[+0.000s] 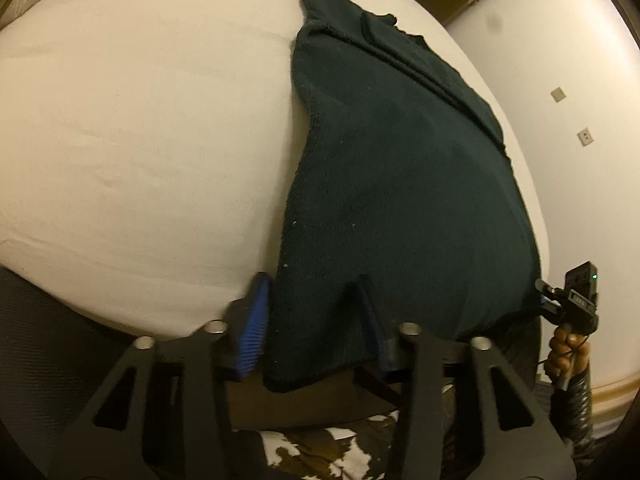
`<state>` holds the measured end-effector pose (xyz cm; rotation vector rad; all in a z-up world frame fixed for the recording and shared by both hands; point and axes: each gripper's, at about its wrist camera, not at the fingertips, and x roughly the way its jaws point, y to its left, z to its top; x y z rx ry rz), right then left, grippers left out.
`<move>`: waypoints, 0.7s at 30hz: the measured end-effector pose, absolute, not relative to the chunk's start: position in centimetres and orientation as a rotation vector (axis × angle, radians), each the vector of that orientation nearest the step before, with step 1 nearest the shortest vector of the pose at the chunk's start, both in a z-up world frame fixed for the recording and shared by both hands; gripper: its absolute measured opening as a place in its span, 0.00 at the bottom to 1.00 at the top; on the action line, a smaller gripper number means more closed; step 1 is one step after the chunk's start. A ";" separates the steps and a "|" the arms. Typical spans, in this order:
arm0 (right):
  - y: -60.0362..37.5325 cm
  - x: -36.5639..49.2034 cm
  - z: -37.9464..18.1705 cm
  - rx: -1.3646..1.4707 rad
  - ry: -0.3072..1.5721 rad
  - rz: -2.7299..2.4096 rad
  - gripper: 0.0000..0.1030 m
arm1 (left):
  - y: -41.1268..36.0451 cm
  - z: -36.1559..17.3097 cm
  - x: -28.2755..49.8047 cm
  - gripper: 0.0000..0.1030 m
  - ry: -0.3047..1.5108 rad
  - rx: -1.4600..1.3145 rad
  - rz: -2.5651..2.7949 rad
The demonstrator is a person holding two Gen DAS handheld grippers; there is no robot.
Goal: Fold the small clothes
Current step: 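Grasp the sweater hem with both tools and lift it toward the collar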
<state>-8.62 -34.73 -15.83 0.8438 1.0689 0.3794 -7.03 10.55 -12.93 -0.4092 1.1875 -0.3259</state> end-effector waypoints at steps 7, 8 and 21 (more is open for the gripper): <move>-34.4 -9.0 -15.4 0.810 1.073 0.373 0.11 | 11.0 -13.2 -7.2 0.05 1.193 -0.430 -0.330; -34.4 -9.1 -15.1 0.806 1.068 0.380 0.11 | 10.9 -13.0 -7.2 0.05 1.192 -0.429 -0.339; -34.2 -9.3 -12.3 0.820 0.979 0.473 0.10 | 11.4 -9.4 -6.9 0.04 1.070 -0.620 -0.500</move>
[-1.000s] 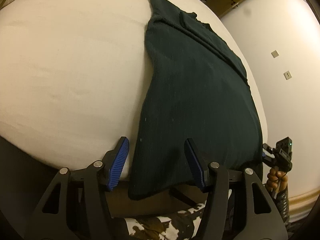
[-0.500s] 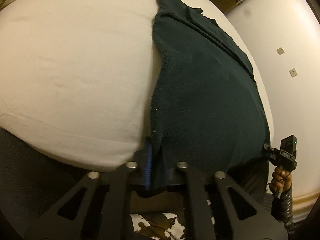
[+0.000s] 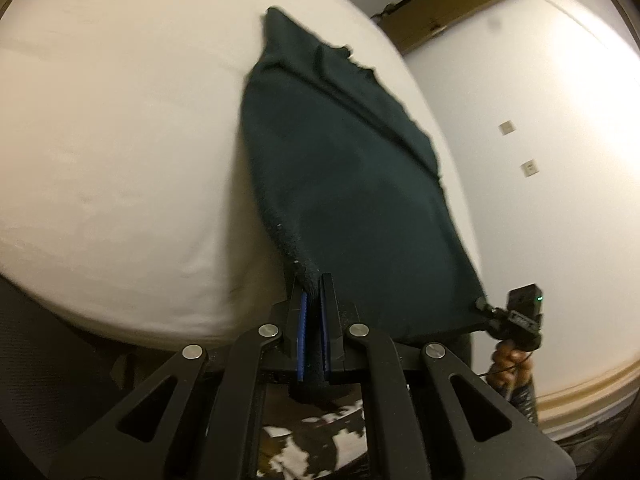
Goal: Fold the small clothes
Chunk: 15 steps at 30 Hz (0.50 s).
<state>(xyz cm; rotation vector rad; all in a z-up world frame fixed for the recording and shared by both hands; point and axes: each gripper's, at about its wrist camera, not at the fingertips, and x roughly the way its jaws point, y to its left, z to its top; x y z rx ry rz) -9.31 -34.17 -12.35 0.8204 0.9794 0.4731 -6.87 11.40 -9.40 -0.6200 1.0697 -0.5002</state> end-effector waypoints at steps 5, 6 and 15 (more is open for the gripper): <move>-34.3 -9.2 -11.5 0.859 0.935 0.500 0.10 | 11.4 -7.8 -6.4 0.04 1.016 -0.691 -0.540; -34.3 -9.1 -11.4 0.864 0.931 0.505 0.10 | 11.5 -7.6 -6.3 0.04 1.008 -0.698 -0.543; -33.9 -6.0 -9.0 0.933 0.859 0.574 0.10 | 11.7 -5.7 -3.6 0.04 0.950 -0.797 -0.610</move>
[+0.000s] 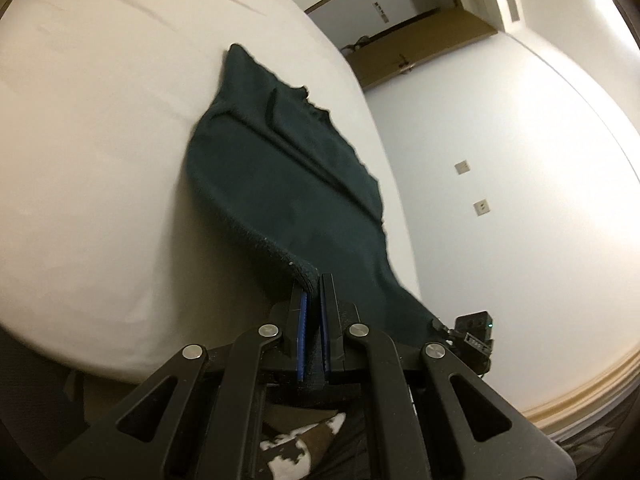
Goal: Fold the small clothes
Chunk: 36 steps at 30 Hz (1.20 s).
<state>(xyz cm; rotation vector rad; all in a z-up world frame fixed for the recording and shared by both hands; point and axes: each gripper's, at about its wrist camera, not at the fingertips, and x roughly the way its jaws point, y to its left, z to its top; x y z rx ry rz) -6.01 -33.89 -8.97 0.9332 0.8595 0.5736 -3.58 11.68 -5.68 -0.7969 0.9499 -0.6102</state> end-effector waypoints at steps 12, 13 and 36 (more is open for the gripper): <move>-34.0 5.4 -7.4 1.024 0.830 0.596 0.10 | 10.1 -2.9 7.8 0.04 0.892 -0.812 -0.603; -34.0 6.7 -7.4 1.028 0.833 0.593 0.10 | 10.1 -3.0 9.2 0.04 0.894 -0.818 -0.600; -41.8 26.4 -17.1 1.391 0.770 0.277 0.21 | 11.3 -13.9 35.7 0.07 1.096 -1.029 -0.346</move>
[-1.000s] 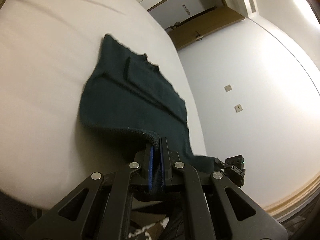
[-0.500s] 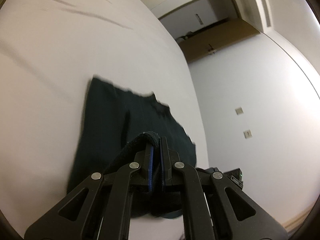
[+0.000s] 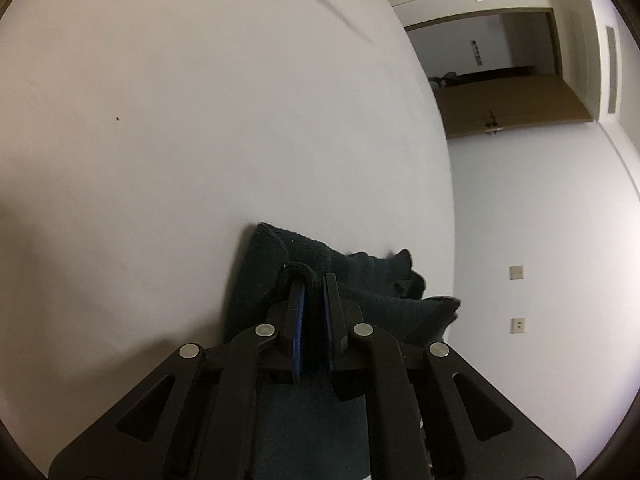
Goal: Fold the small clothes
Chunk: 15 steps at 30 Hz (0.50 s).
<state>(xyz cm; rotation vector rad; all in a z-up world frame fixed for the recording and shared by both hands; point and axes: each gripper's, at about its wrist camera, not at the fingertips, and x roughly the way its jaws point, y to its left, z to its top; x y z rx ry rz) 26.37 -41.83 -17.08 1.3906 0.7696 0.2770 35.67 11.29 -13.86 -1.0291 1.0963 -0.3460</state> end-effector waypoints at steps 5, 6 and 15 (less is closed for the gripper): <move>-43.2 24.7 -15.0 1.404 0.636 0.221 0.75 | 13.3 -12.2 34.9 0.08 1.014 -1.047 -0.292; -43.6 24.5 -14.4 1.396 0.611 0.189 0.84 | 13.4 -11.9 34.7 0.08 1.016 -1.022 -0.277; -40.0 23.7 -8.5 0.959 0.773 0.157 0.85 | 11.3 -10.1 31.4 0.08 1.036 -0.790 -0.289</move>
